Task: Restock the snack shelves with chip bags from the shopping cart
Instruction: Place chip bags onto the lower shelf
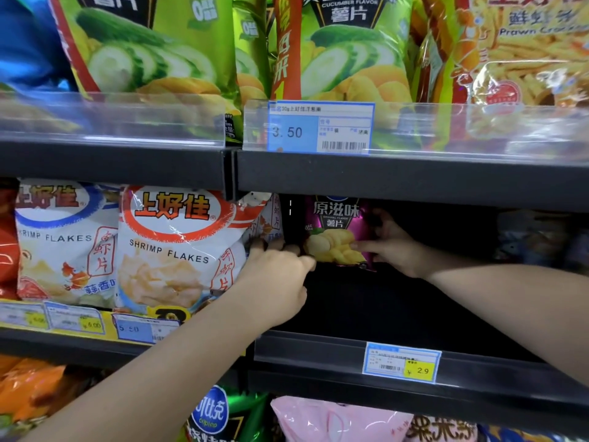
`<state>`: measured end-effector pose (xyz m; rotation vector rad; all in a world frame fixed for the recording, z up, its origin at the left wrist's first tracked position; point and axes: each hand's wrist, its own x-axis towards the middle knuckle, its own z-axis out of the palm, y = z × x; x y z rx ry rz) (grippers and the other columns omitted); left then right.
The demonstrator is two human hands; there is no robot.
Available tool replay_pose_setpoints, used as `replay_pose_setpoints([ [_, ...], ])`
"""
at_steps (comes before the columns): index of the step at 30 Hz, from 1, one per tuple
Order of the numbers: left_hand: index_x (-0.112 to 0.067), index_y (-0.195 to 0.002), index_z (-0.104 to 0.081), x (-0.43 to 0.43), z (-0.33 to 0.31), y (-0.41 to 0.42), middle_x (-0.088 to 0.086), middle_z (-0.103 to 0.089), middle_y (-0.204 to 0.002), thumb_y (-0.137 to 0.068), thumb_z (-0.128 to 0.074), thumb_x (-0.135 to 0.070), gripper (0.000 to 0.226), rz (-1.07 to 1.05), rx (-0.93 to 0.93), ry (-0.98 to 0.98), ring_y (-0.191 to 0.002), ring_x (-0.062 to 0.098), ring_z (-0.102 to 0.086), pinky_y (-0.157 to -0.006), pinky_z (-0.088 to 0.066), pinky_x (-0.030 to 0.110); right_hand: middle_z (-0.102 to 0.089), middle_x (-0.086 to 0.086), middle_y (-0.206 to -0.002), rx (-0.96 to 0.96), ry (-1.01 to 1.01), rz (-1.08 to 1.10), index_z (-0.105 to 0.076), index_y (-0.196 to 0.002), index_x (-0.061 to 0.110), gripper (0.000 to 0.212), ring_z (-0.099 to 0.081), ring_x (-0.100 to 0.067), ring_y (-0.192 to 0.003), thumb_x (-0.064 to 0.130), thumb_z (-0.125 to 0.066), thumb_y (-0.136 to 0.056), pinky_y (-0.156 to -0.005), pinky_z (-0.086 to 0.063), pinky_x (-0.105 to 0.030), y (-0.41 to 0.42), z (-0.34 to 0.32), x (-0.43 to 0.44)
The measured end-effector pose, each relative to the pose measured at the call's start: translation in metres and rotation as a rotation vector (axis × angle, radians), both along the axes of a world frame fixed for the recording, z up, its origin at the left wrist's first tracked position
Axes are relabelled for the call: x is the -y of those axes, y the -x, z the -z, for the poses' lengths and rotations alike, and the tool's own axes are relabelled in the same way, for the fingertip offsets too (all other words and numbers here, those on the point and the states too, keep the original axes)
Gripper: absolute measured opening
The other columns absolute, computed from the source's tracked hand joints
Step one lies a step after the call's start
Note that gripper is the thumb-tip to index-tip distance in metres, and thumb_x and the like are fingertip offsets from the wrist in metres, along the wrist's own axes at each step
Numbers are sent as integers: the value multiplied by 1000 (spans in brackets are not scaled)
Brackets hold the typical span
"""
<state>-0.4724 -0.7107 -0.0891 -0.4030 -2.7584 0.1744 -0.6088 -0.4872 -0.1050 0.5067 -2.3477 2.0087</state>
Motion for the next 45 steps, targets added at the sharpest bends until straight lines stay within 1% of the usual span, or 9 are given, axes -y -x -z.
replay_pose_setpoints([
  [8,-35,-133,-47,0,1,1,-2,-53,-127,-94,-50,-36,40,-11,4,21,-122,26,-44,-106,-27,48,-59,-10,-114,-82,92,73,-37,-128,24,73,-62,-22,-102,-10,-73,-75,-84,-55,-38,10,11,4],
  [16,-35,-133,-48,0,2,1,-3,-54,-128,-94,-50,-38,40,-3,-1,25,-121,25,-45,-105,-28,46,-64,-7,-114,-16,79,37,-40,-134,17,74,-66,-19,-96,-11,-74,-75,-63,-57,-24,12,7,3],
  [21,-35,-133,-47,0,3,1,-2,-53,-130,-94,-50,-40,40,-13,5,35,-124,26,-42,-107,-28,47,-70,-6,-116,119,-28,-62,-54,-129,14,64,-66,-23,-109,1,-80,-72,-97,-50,-46,17,5,-8],
  [26,-35,-134,-46,-1,4,3,-2,-52,-132,-94,-49,-42,41,-20,4,51,-126,26,-40,-106,-29,47,-73,-4,-106,75,7,-84,-57,-121,14,51,-70,-18,-95,-4,-74,-77,-77,-58,-33,9,1,-2],
  [30,-35,-133,-47,0,4,3,-2,-52,-131,-94,-49,-42,40,-22,11,49,-125,26,-41,-106,-29,47,-72,-6,-102,1,133,-58,-56,-120,18,54,-70,-19,-89,-11,-70,-77,-80,-58,-33,11,-1,-6],
  [35,-34,-134,-47,-1,3,2,-1,-53,-131,-94,-49,-41,40,-15,34,48,-124,26,-43,-107,-28,48,-68,-6,-89,-15,122,36,-56,-107,20,46,-67,-15,-74,-11,-70,-77,-54,-54,-22,14,-4,-3],
  [39,-34,-135,-46,-1,1,1,-1,-52,-132,-95,-49,-41,41,-18,44,64,-126,26,-41,-109,-26,48,-62,-15,-111,24,23,20,-55,-112,22,57,-65,-24,-92,-12,-75,-71,-69,-59,-36,22,1,-2],
  [42,-34,-135,-46,-2,1,1,-1,-51,-133,-95,-49,-41,41,-17,47,60,-127,27,-39,-109,-25,49,-60,-14,-118,6,-93,22,-45,-128,16,82,-62,-24,-103,-4,-85,-60,-69,-55,-31,18,6,-3],
  [45,-34,-136,-46,-2,2,1,-1,-51,-134,-95,-49,-41,41,-17,47,58,-128,27,-38,-109,-25,49,-61,-8,-117,-51,-139,114,-39,-134,14,96,-61,-22,-109,9,-89,-53,-91,-54,-39,15,13,0],
])
